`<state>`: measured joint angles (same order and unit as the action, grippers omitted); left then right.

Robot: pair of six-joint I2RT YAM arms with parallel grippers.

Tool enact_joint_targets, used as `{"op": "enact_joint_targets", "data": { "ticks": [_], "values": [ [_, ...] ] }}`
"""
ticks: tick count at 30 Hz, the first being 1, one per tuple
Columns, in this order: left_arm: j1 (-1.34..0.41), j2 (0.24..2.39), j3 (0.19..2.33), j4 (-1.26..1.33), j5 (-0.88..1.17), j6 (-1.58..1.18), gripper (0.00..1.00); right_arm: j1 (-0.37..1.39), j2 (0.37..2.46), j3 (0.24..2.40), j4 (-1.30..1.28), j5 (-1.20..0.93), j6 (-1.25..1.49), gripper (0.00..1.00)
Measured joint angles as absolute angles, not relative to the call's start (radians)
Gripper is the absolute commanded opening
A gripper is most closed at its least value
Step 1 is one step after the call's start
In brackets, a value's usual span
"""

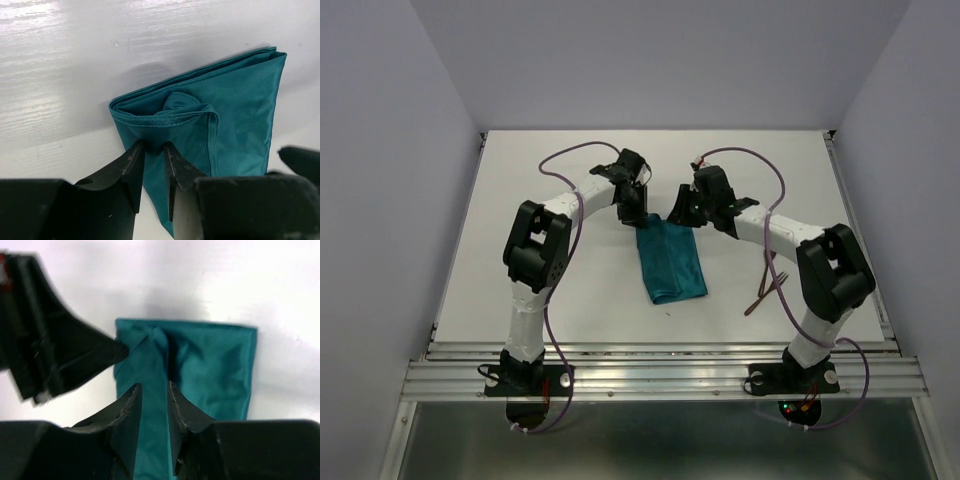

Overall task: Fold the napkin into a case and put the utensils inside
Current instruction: Fold the lower triangle-folded napkin at the center of the board, then smooth out the 2/3-rectangle-folded napkin at the center of the board.

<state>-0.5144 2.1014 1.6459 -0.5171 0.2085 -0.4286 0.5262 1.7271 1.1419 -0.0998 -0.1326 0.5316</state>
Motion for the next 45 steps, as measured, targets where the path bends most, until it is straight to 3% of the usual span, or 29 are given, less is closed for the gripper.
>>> {"op": "enact_joint_targets", "data": {
  "ticks": [7,13,21,24,31,45],
  "values": [
    [-0.514,2.101,1.662,-0.53,0.183,-0.429,0.35,0.492,1.882,1.262,-0.123,-0.192,0.528,0.29],
    [-0.514,2.101,1.666,-0.529,0.195,-0.429,0.22,0.493,1.901,1.291,-0.141,-0.228,0.523,0.23],
    [-0.514,2.107,1.691,-0.516,0.252,-0.43,0.17,0.493,1.932,1.322,-0.144,-0.256,0.52,0.18],
    [-0.514,2.119,1.691,-0.51,0.268,-0.431,0.18,0.493,1.952,1.331,-0.147,-0.262,0.521,0.16],
    [-0.514,2.164,1.691,-0.496,0.292,-0.431,0.32,0.493,1.985,1.335,-0.15,-0.249,0.527,0.12],
    [-0.514,2.181,1.691,-0.495,0.296,-0.431,0.35,0.493,1.984,1.335,-0.151,-0.15,0.531,0.15]
  ]
}}
